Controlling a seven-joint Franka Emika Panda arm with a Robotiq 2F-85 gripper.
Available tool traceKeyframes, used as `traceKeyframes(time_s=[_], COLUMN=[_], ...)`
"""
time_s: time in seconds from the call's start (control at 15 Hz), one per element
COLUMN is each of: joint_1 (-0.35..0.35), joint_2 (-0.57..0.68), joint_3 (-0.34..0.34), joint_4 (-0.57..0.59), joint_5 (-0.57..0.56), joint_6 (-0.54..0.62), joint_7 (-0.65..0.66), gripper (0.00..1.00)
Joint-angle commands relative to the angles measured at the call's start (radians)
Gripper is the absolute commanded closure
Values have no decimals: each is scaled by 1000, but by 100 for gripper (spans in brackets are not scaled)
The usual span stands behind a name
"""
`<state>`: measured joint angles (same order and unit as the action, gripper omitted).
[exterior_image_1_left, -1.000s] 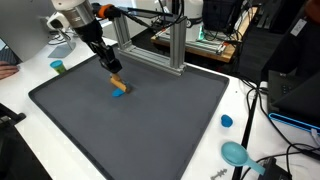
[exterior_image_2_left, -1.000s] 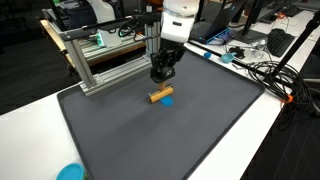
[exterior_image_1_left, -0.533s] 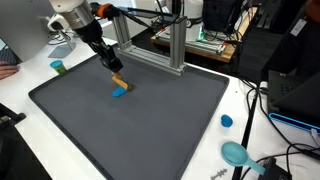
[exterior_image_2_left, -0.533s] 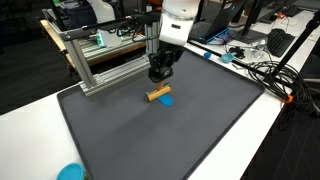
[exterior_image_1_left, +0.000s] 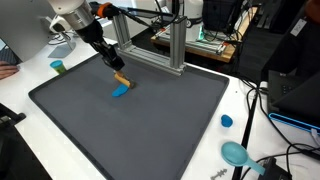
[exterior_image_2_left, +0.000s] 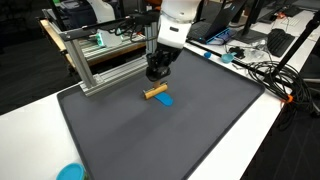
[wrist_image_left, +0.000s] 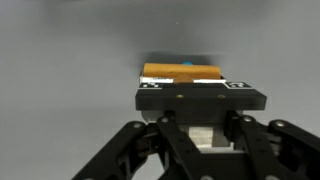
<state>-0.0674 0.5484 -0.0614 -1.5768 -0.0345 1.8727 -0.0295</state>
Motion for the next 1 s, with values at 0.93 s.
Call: traceKeyframes(time_s=[0.93], joint_1=[-38], joint_2=[-291], joint_3=[70], joint_4=[-232], joint_5=[-35], joint_6=[-25], joint_7=[-468], gripper=[78])
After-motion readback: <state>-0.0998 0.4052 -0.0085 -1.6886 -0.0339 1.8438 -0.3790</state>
